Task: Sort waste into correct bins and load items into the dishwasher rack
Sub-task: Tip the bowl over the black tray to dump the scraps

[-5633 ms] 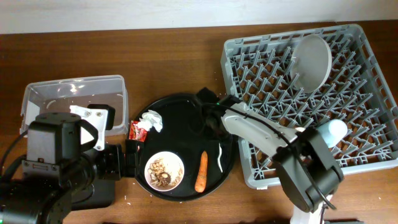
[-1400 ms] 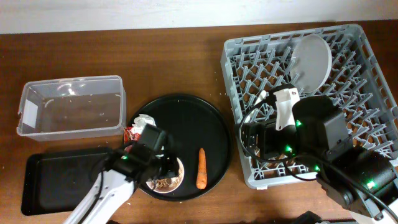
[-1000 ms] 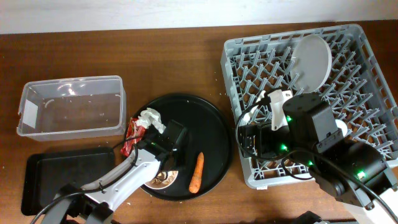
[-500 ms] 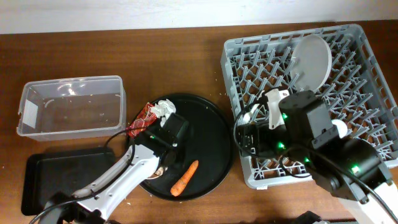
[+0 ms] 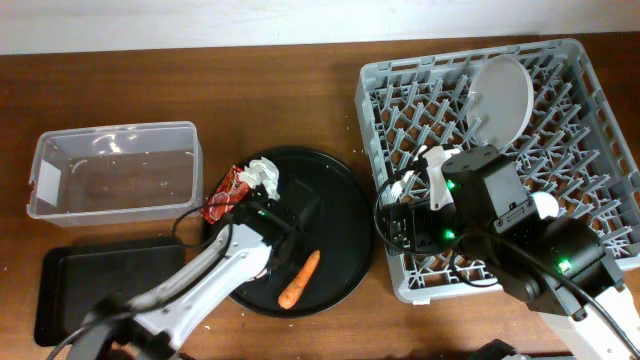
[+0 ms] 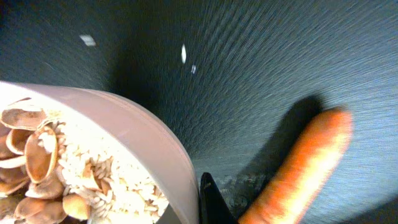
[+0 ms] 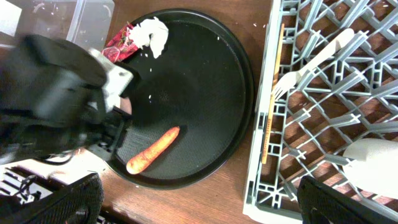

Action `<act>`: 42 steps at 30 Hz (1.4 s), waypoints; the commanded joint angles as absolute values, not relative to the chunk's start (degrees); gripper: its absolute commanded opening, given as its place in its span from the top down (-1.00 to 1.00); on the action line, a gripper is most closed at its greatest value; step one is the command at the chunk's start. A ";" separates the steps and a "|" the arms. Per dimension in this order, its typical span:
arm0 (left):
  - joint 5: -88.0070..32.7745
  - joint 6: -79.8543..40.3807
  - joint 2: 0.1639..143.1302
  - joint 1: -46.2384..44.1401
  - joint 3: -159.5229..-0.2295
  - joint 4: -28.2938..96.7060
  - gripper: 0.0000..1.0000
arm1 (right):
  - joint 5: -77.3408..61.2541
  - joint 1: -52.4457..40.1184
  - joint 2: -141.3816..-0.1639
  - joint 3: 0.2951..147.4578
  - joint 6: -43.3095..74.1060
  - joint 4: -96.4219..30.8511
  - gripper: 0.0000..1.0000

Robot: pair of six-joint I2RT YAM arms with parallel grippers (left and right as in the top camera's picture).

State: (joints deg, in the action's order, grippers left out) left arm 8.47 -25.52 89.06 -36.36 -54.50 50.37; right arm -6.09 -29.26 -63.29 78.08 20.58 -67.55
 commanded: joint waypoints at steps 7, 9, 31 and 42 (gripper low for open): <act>6.22 -23.07 63.79 -19.64 -58.72 62.63 1.00 | -5.76 -29.52 -63.26 78.43 20.60 -68.01 -0.97; 1.34 -18.44 60.03 -10.28 -58.52 64.58 1.00 | -5.76 -29.52 -63.26 78.43 20.60 -68.01 -0.97; -75.55 19.44 61.19 61.23 -31.64 51.18 1.00 | -5.76 -29.52 -63.26 78.43 20.60 -67.99 -0.97; -90.21 20.64 72.77 62.81 -27.94 48.86 1.00 | -5.76 -29.52 -63.13 78.43 20.60 -67.99 -0.97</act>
